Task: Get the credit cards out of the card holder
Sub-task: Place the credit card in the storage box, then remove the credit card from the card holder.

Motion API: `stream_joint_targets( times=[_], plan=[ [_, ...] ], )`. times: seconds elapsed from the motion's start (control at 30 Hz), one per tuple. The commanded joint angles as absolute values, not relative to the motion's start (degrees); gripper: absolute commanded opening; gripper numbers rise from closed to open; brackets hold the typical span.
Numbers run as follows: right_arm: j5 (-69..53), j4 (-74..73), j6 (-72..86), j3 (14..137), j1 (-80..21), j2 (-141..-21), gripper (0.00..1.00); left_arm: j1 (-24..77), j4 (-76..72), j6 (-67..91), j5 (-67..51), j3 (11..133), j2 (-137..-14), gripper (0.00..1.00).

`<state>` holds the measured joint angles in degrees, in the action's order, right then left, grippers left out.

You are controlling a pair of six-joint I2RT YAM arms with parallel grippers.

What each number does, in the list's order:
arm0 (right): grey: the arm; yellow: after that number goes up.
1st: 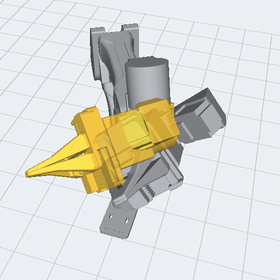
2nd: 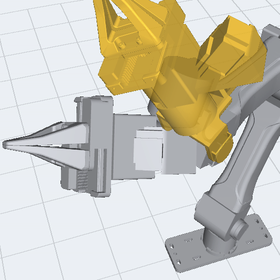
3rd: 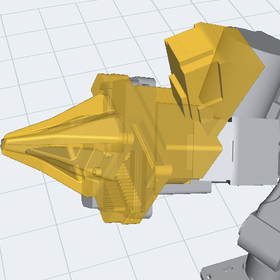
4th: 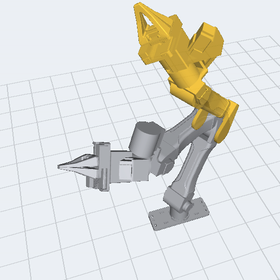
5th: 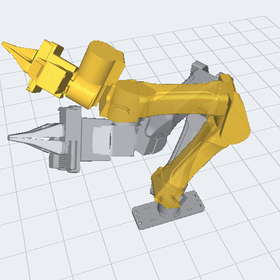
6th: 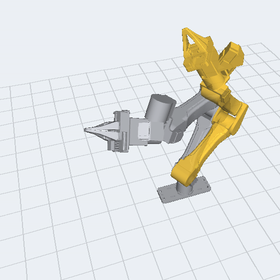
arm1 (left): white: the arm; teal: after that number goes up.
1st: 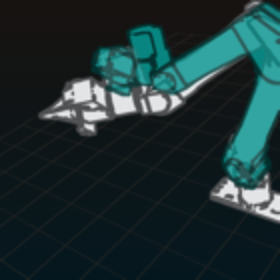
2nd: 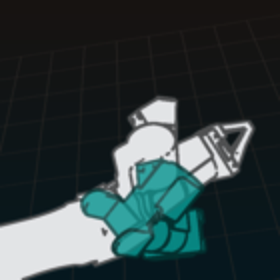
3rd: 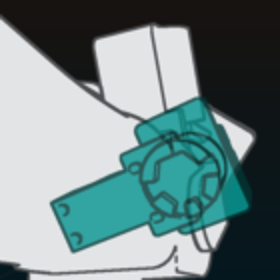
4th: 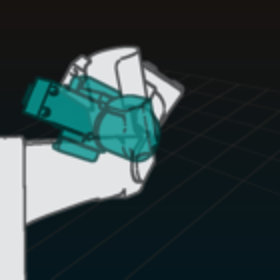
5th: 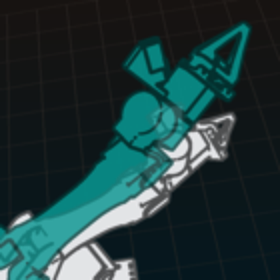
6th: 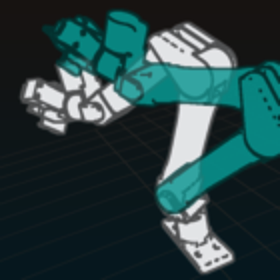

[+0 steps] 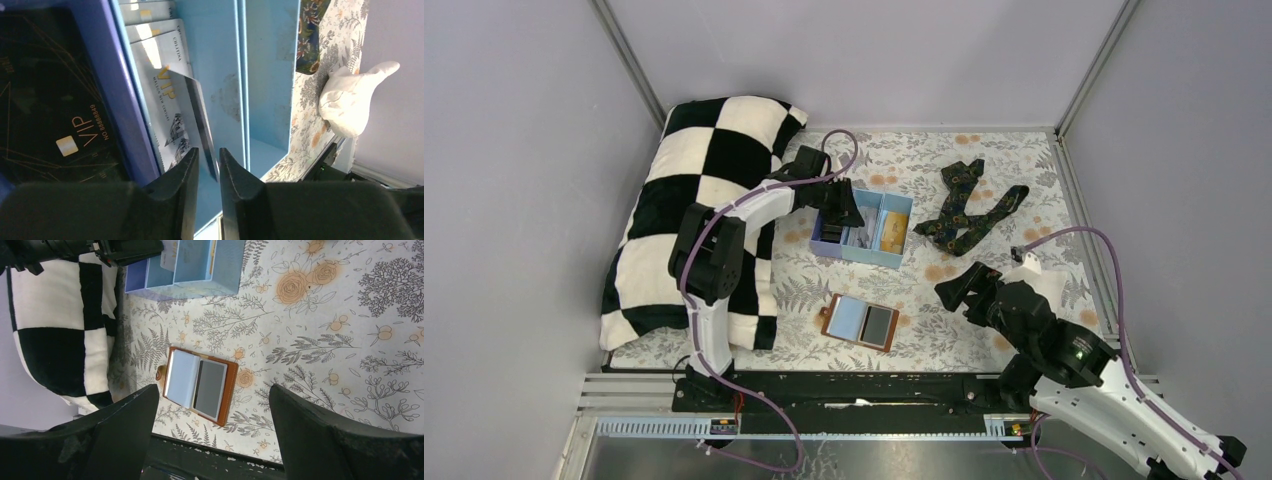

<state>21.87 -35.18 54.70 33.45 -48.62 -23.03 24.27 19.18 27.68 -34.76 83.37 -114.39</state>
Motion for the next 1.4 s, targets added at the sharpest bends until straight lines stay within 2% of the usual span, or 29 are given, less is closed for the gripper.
stream_joint_targets(
  times=[0.0, 0.07, 0.13, 0.33, 0.6, 0.63, 0.77, 0.97, 1.37],
  plan=[
    [22.7, -34.4, 56.3, 33.5, -48.5, -25.4, 0.88, 24.1, 20.1, 26.6, -32.2, 86.6, -113.7, 0.32],
    [19.5, -32.4, 57.0, 32.3, -48.4, -27.8, 0.88, 24.2, 20.4, 26.7, -31.4, 86.6, -112.3, 0.43],
    [15.4, -28.8, 58.2, 30.6, -48.4, -31.3, 0.88, 24.3, 21.8, 26.4, -29.7, 86.9, -110.2, 0.47],
    [4.3, -12.9, 61.9, 25.9, -48.6, -44.4, 0.83, 25.5, 25.3, 26.4, -23.0, 83.6, -97.7, 0.49],
    [0.1, -1.5, 63.4, 24.5, -49.0, -56.3, 0.58, 33.7, 22.8, 35.6, -22.2, 62.8, -79.8, 0.47],
    [-0.6, -0.7, 63.6, 24.1, -49.1, -57.5, 0.52, 35.3, 20.7, 37.7, -22.2, 58.9, -77.0, 0.47],
    [-2.8, 5.5, 65.1, 22.7, -49.2, -60.8, 0.42, 40.4, 12.2, 46.1, -23.4, 48.4, -71.5, 0.48],
    [-3.5, 7.6, 65.0, 22.4, -49.3, -64.5, 0.38, 44.3, 2.5, 50.4, -24.4, 39.1, -73.2, 0.48],
    [-4.9, 12.8, 66.2, 19.4, -49.3, -69.7, 0.36, 45.8, -4.7, 50.2, -23.3, 35.5, -83.4, 0.49]
  ],
)
